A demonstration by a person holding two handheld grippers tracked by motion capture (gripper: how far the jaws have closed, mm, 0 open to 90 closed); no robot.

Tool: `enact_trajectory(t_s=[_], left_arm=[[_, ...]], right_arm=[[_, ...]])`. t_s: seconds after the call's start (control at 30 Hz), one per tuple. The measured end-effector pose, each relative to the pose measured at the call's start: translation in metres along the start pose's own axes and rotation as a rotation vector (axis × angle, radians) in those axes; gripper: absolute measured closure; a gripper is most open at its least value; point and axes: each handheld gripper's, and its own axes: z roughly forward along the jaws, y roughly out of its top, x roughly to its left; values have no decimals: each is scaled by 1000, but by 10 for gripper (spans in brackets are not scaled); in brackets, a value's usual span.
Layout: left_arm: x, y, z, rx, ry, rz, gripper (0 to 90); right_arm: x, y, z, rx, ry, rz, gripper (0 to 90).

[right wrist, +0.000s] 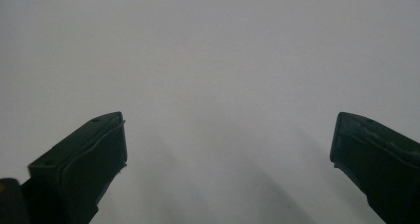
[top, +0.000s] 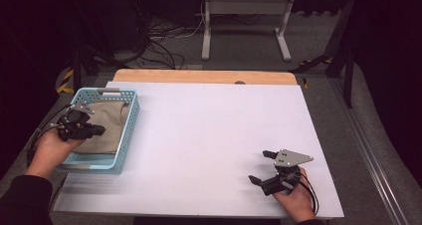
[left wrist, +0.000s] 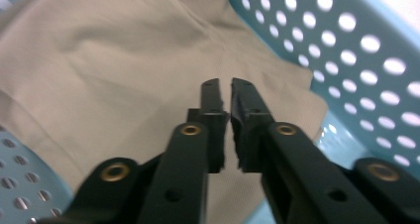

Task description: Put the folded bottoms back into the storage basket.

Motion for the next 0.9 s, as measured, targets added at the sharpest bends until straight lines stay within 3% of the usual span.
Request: enact_trajectory(t_s=[0.37,0.57,0.6,0.77,0.9], left_arm=[[-3,1,24,125,-7,26,894],[-3,4,35,171,29,34,895],[-5,6,39,193,45,49,895],[-6,7,41,219,24,32,897],[-7,6,40,246,12,41,897]], right_arm=[[0,0,0,0,0,-3,18],[0,0,0,-7,8,-3,18],[1,0,0,-8,9,-5,18],[1,0,-1,-9,11,-4,18],[1,0,-1,-8,11,-4,17]])
